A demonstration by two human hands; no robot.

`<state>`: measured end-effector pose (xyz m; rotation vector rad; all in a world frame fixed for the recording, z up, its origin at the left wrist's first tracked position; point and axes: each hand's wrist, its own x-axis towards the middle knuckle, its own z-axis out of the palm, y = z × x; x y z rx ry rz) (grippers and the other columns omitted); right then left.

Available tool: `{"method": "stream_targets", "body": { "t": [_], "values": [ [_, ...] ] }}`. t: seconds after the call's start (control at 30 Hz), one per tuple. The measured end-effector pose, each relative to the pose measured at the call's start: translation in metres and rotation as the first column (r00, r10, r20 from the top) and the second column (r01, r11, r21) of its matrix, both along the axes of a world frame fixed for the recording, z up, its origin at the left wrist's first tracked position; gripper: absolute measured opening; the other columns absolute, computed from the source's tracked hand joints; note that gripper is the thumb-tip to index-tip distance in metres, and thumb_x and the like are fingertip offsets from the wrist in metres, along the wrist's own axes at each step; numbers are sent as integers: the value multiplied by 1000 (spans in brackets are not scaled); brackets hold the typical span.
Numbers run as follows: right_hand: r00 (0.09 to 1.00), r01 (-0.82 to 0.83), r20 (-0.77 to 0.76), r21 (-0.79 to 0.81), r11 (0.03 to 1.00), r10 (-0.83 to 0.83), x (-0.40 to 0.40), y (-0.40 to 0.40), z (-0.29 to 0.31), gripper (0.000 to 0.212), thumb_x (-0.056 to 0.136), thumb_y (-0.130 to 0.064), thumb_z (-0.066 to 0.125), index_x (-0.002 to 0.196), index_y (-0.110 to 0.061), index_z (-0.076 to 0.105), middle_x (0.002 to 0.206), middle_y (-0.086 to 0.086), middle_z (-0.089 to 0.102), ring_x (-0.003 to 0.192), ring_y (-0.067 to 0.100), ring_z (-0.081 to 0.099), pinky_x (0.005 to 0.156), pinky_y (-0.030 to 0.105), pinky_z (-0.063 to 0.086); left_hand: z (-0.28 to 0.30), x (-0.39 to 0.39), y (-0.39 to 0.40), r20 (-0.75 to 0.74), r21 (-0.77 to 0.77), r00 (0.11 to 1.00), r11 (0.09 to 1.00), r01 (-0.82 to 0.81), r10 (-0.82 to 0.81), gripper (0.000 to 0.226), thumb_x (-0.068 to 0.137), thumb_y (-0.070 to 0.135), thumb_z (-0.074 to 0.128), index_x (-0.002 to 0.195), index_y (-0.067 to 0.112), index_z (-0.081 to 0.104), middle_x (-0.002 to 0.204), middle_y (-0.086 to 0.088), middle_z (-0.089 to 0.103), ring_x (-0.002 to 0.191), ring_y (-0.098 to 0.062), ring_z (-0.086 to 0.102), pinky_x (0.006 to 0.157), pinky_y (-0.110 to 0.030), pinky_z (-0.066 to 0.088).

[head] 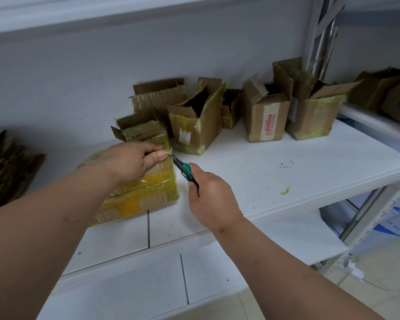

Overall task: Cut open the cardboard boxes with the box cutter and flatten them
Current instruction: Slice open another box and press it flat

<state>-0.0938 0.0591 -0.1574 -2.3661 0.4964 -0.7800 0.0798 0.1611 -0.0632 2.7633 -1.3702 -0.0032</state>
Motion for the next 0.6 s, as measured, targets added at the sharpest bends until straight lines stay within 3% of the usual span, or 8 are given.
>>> {"method": "stream_targets", "body": {
  "t": [0.2,0.3,0.4,0.6],
  "values": [
    [1000,1,-2,6,1000,-1,-1,0,-4,45,98,-16,46,143,-18,47,95,8,66,78,22,54,66,28,39,0,-4,-1,47,4,999,1000,-6,6,79,76,78,15,140,43,47,143,5,53,129,-25,50,92,-34,43],
    [1000,10,-2,11,1000,-10,-3,2,-11,43,97,-15,46,139,-17,50,91,8,65,74,23,52,63,29,39,1,-6,-2,66,8,998,1000,-2,2,68,85,74,22,139,44,47,143,6,53,129,-24,49,93,-34,44],
    [1000,25,-17,-3,1000,-25,-2,-1,-15,42,96,-16,46,138,-17,50,85,3,59,71,19,44,62,28,35,3,-7,-3,75,15,997,1000,6,-7,60,90,69,26,140,43,47,143,5,53,129,-24,49,92,-34,43],
    [999,27,-40,-23,999,-28,-7,3,-24,37,96,-17,45,132,-15,52,79,-1,51,69,19,44,61,27,32,7,-7,-5,75,13,997,1000,3,-3,57,93,67,28,139,41,49,142,3,54,130,-25,48,90,-34,41]
  ]
}}
